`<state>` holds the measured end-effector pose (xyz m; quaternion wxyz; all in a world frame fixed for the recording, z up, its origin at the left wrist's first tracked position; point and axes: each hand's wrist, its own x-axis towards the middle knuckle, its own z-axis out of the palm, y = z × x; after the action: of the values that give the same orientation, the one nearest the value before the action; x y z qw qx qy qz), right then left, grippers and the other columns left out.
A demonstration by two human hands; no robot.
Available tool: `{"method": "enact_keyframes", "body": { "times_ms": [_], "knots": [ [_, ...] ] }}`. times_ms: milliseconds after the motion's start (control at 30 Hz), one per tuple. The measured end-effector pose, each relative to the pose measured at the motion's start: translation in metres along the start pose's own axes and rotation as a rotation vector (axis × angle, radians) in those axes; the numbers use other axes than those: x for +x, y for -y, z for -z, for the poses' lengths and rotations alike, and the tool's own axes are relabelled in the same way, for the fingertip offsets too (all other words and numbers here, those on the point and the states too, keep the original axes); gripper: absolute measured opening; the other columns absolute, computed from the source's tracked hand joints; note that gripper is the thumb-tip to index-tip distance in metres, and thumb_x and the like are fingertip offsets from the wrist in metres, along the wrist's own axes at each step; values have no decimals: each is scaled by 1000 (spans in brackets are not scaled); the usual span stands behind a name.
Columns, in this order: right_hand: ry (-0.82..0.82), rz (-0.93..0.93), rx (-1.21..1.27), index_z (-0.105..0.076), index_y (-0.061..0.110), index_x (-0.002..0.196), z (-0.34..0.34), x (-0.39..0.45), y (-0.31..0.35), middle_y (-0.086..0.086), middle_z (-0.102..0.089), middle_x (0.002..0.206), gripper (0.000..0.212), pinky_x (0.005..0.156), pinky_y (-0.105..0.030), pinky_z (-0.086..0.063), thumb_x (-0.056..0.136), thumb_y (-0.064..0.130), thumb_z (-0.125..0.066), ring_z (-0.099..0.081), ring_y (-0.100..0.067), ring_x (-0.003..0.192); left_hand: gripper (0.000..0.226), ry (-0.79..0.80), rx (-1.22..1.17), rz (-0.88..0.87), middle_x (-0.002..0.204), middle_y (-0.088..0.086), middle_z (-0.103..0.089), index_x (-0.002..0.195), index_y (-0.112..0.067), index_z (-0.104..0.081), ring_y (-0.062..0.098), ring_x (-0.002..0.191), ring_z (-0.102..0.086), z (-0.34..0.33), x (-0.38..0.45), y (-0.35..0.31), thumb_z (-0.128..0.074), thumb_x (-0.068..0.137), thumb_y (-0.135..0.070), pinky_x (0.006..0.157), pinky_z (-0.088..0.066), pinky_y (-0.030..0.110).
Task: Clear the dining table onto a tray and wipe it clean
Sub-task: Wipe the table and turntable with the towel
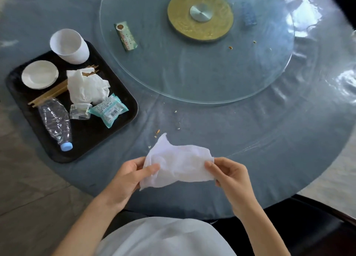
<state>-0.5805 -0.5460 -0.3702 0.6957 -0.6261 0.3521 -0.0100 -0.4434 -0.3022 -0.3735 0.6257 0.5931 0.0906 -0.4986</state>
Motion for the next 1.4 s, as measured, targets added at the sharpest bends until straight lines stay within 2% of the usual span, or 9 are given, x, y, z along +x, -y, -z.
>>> {"method": "enact_keyframes", "body": {
  "times_ms": [200, 367, 533, 633, 800, 967, 1133, 1233, 1400],
  "knots": [
    [-16, 0, 27, -81, 21, 90, 6, 1, 7, 6, -77, 80, 7, 58, -11, -45, 90, 28, -79, -61, -2, 65, 40, -76, -1, -27, 110, 16, -75, 113, -13, -74, 22, 89, -73, -1, -2, -12, -84, 78, -31, 72, -57, 26],
    [-85, -38, -3, -78, 24, 94, 6, 5, 16, 1, -78, 78, 6, 65, -17, -50, 91, 30, -78, -68, -7, 70, 52, -172, -49, -30, 103, 10, -77, 121, -18, -64, 20, 87, -70, -4, -5, -14, -85, 75, -27, 67, -57, 29],
    [-94, -34, 32, -57, 39, 127, 4, 6, 24, 4, -76, 81, 47, 83, -31, -52, 86, 38, -81, -69, -7, 82, 71, -41, -61, -156, 99, 13, -75, 136, -43, -54, 19, 86, -70, -1, -9, -21, -85, 73, -31, 77, -58, 26],
    [5, 48, -140, -69, 42, 117, -1, 5, 31, 8, -77, 103, 42, 82, -23, -53, 81, 32, -88, -72, -9, 96, 66, -48, 194, -234, 109, 4, -76, 128, -43, -64, 18, 96, -72, -3, -4, -26, -90, 70, -25, 89, -57, 28],
    [-40, 211, -658, -70, 34, 124, -13, 20, 42, 15, -60, 102, 52, 84, -15, -51, 79, 15, -88, -63, -2, 92, 59, -184, 723, -368, 96, -15, -70, 114, -50, -72, -5, 72, -62, -11, 16, -43, -91, 70, -17, 69, -45, 8],
    [-88, 264, -886, -79, 33, 110, -6, 42, 59, 12, -54, 93, 25, 68, -16, -39, 88, 23, -81, -56, -3, 76, 28, -214, 1034, -595, 82, 0, -61, 99, -28, -82, 19, 84, -54, -16, 35, -72, -86, 77, -13, 72, -40, 20],
    [-105, 360, -995, -80, 30, 102, 4, 82, 93, 8, -58, 128, 11, 82, -33, -43, 94, 34, -73, -53, -17, 113, 17, -221, 1069, -716, 127, 1, -58, 96, -25, -83, 17, 117, -49, -12, 72, -116, -85, 79, -24, 96, -35, 16],
    [-128, 420, -1026, -77, 28, 107, 7, 124, 125, 3, -74, 109, 13, 83, -40, -52, 97, 31, -69, -65, -29, 102, 19, -207, 1128, -828, 138, 4, -60, 98, -19, -82, 21, 128, -52, -18, 106, -162, -85, 79, -24, 108, -38, 31],
    [-293, 571, -1021, -78, 27, 111, 11, 199, 192, -4, -78, 105, 18, 82, -43, -55, 97, 30, -67, -70, -33, 100, 23, -275, 1154, -990, 91, 12, -79, 102, -19, -81, 24, 85, -75, -38, 161, -262, -83, 82, -30, 72, -53, 28]
  ]
}}
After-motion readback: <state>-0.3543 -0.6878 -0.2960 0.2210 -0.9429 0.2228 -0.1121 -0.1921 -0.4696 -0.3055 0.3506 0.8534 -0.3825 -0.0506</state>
